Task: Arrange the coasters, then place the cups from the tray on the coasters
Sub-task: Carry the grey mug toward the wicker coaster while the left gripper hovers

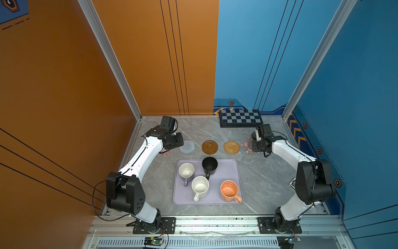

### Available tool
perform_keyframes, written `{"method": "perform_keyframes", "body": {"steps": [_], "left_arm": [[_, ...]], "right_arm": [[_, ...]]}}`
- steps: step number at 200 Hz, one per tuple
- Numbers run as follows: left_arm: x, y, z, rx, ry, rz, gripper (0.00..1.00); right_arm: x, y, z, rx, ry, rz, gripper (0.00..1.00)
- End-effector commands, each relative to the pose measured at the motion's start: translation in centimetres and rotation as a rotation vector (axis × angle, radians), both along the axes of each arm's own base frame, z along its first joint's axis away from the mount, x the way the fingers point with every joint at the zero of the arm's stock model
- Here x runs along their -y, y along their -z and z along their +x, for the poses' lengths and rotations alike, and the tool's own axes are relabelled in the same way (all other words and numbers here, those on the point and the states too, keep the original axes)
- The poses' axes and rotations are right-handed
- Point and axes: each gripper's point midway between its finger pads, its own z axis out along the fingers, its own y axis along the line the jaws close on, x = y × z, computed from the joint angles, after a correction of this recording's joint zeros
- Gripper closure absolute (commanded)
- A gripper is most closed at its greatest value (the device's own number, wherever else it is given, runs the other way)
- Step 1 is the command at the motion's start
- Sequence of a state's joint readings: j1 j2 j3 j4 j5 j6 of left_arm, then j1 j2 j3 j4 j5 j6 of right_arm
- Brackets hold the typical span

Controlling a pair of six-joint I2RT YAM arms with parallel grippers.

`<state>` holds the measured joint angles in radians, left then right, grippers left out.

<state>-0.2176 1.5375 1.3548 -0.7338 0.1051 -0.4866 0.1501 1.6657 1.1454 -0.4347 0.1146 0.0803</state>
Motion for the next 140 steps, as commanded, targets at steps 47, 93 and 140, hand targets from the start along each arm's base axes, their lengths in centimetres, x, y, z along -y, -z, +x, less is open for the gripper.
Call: {"method": "perform_keyframes", "body": {"steps": [47, 93, 140], "left_arm": [[0.7, -0.4, 0.3, 0.005, 0.024, 0.014, 0.58], [1.1, -0.6, 0.5, 0.008, 0.031, 0.01, 0.58], [1.4, -0.7, 0.5, 0.011, 0.037, 0.01, 0.58]], "right_arm": [[0.3, -3.5, 2.8, 0.138, -0.003, -0.021, 1.0], [0.2, -3.3, 3.1, 0.138, -0.004, -0.022, 1.0], [0.1, -2.5, 3.1, 0.125, -0.008, -0.019, 1.0]]}}
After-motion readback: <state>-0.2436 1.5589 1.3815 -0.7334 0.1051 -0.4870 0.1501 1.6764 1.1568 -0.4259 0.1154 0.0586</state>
